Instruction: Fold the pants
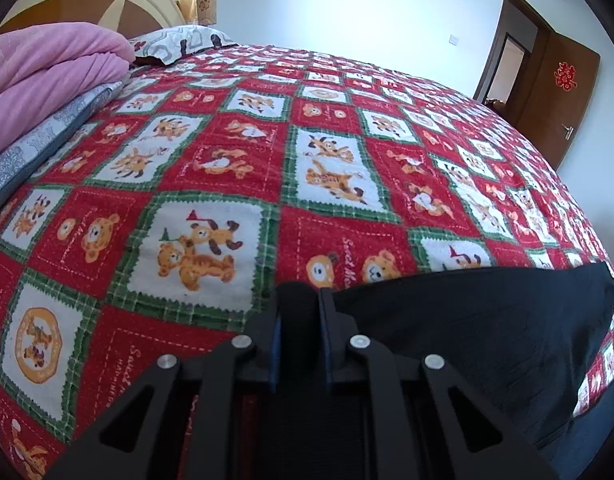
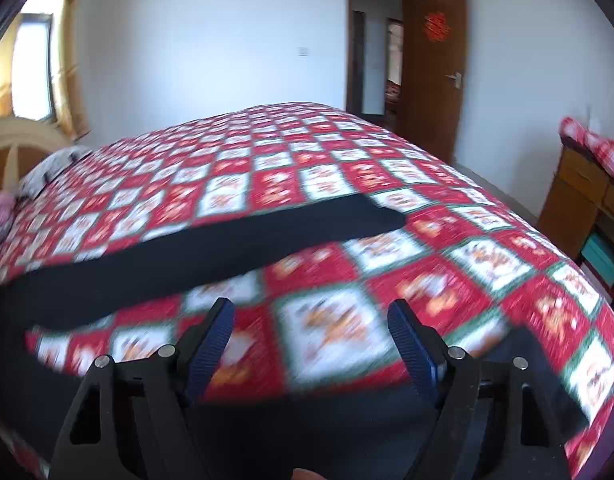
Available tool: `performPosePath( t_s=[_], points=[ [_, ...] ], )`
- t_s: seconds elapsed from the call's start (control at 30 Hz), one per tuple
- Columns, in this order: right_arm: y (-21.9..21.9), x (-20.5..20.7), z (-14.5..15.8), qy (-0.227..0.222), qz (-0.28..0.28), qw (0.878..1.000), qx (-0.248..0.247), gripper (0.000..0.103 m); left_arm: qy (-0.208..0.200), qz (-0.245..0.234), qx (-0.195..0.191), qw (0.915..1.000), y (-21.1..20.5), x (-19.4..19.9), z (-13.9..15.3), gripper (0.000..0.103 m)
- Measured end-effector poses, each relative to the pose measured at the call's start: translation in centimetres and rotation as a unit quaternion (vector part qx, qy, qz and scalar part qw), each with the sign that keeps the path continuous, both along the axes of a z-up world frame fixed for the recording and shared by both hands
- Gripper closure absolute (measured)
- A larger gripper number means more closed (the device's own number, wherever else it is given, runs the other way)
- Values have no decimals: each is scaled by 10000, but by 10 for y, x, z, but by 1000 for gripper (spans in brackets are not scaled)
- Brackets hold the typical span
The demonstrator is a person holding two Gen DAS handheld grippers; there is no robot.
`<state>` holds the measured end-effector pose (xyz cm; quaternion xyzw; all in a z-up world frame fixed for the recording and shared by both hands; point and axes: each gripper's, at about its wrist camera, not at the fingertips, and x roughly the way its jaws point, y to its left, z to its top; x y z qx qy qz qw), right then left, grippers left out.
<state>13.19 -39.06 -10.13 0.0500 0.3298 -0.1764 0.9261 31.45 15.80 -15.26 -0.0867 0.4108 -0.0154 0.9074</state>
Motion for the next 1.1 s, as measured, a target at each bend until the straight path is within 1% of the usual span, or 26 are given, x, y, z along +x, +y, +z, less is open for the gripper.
performPosePath(
  t_s=[0.13, 0.23, 0.3, 0.37, 0.43, 0.5, 0.63, 0.77, 0.9, 0.97, 1.0, 1.07, 1.1],
  points=[
    [-49, 31, 12, 15, -381, 9992, 80, 23, 54, 4, -105, 9999, 3, 1, -2, 86],
    [-83, 61, 15, 125, -553, 9982, 193, 23, 37, -3, 12, 10000, 0, 0, -3, 86],
    [-109, 85, 13, 221, -651, 9967, 432, 24, 47, -15, 71, 10000, -2, 1, -3, 86],
    [-127, 105, 9, 291, -711, 9953, 596, 26, 76, -28, 24, 10000, 0, 3, -4, 86],
    [-141, 128, 3, 377, -709, 9948, 622, 38, 89, -25, -14, 10000, 1, 4, -5, 86],
    [-154, 149, -6, 427, -671, 9941, 743, 38, 91, -24, 27, 10000, 0, 4, -6, 86],
    [-173, 187, -28, 614, -509, 9907, 1105, 38, 73, -8, 156, 9999, -4, 4, -6, 86],
    [-179, 218, -48, 873, -287, 9880, 1241, 38, 59, -2, 244, 9997, -6, 3, -7, 86],
    [-176, 237, -60, 1037, -98, 9873, 1200, 38, 55, -1, 251, 9997, -6, 4, -7, 86],
    [-173, 246, -69, 1266, -3, 9846, 1202, 39, 57, -1, 248, 9997, -6, 3, -8, 86],
    [-170, 249, -74, 1372, 27, 9838, 1155, 44, 55, -3, 254, 9997, -6, 3, -8, 86],
    [-164, 253, -79, 1524, 111, 9838, 938, 59, 55, -2, 261, 9996, -6, 4, -8, 86],
    [-165, 254, -79, 1552, 122, 9841, 859, 75, 54, -4, 261, 9996, -6, 3, -8, 86]
  ],
)
